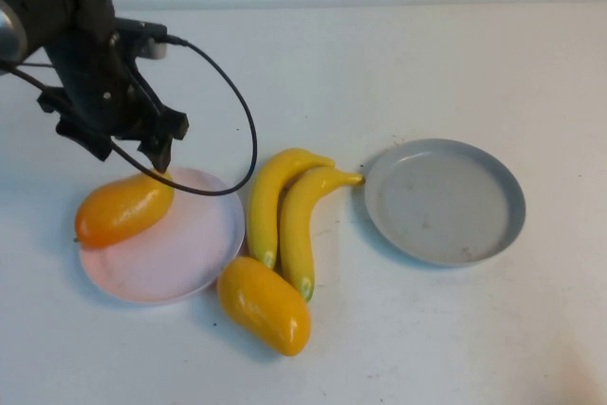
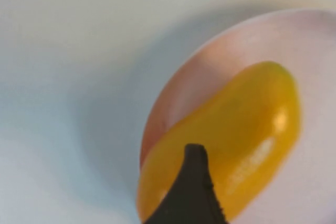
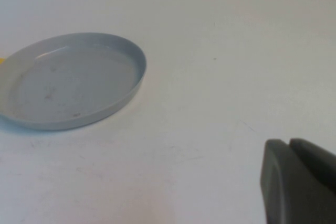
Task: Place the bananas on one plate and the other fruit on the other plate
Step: Put one type of fruit in the left plate
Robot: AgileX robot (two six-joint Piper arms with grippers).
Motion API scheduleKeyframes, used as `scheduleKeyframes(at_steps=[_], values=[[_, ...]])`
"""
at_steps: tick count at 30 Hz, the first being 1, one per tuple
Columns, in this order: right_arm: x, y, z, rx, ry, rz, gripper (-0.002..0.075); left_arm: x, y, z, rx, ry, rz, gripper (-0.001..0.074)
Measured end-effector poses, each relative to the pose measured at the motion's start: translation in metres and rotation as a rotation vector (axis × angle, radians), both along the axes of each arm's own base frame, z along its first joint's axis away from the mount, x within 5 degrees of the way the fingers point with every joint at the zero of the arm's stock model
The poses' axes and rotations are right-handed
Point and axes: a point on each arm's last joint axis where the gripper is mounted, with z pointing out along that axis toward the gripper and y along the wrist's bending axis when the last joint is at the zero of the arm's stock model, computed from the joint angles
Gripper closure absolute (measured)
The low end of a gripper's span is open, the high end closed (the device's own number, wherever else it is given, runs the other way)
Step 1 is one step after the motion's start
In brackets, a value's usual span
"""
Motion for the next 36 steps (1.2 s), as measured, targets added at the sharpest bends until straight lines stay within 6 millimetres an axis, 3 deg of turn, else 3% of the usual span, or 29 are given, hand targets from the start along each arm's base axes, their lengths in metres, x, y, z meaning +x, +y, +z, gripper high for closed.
scheduleKeyframes(at_steps=[7,11,18,22,27,36], values=[[0.000,0.000,0.000,0.000,0.000,0.000,0.0741,-0.029,-0.004,0.062,-0.107,-0.133,-0.219,0.0200],[0.000,0.000,0.000,0.000,0.000,0.000,0.0742,-0.051,0.000,0.081,-0.100,-0.178,-0.336,0.0212],[0.000,0.000,0.000,0.000,0.000,0.000,0.0742,-0.108,0.003,0.067,-0.120,-0.147,-0.692,0.0256],[0.000,0.000,0.000,0.000,0.000,0.000,0.0741,-0.132,0.004,0.046,-0.105,-0.180,-0.956,0.0263],[0.000,0.000,0.000,0.000,0.002,0.000,0.0742,-0.142,-0.011,0.020,-0.101,-0.222,-1.121,0.0264],[0.000,0.000,0.000,0.000,0.002,0.000,0.0742,-0.143,-0.058,0.000,-0.090,-0.282,-1.297,0.0265]])
